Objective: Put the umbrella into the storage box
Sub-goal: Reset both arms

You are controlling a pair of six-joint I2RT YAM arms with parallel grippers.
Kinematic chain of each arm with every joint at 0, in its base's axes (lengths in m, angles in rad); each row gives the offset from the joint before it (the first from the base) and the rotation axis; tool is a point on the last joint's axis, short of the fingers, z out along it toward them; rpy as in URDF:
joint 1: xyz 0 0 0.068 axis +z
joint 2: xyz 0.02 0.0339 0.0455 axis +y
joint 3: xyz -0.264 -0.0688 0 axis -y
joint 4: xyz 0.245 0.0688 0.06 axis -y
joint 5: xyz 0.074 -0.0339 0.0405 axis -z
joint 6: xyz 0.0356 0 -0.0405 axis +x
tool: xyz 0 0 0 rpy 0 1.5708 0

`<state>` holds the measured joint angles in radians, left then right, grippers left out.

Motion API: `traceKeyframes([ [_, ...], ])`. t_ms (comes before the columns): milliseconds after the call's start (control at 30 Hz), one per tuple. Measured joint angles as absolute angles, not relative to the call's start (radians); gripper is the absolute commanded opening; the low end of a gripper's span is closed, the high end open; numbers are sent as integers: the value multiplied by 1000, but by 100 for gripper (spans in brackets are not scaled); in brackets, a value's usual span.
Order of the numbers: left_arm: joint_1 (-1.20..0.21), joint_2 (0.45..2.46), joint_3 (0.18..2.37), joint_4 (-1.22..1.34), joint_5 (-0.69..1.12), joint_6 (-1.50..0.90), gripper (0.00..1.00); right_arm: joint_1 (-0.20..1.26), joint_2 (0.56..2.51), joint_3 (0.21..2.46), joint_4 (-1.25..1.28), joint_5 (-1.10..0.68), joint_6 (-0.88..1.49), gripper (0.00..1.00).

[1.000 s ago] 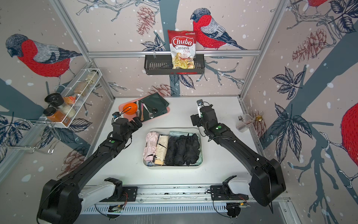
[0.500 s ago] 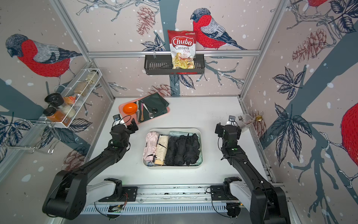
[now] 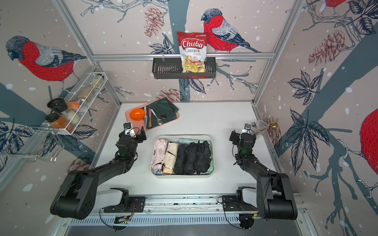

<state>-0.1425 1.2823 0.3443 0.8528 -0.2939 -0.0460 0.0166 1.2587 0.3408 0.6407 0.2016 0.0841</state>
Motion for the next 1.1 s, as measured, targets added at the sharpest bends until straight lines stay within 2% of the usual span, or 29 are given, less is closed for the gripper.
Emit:
traceKeyframes([
  [400, -23, 1298, 258, 940, -239, -27, 96, 6, 1375, 270, 935, 123, 51, 100],
  [600, -21, 1432, 196, 1103, -183, -27, 97, 4, 1372, 254, 997, 98, 51, 100],
  [767, -21, 1531, 188, 1217, -110, -11, 98, 5, 1395, 141, 1166, 75, 54, 100],
  [933, -10, 1528, 247, 1213, -54, 0, 97, 6, 1507, 151, 1289, 27, 45, 100],
  [1100, -9, 1529, 256, 1184, -53, -1, 98, -22, 1515, 193, 1291, -21, 46, 100],
])
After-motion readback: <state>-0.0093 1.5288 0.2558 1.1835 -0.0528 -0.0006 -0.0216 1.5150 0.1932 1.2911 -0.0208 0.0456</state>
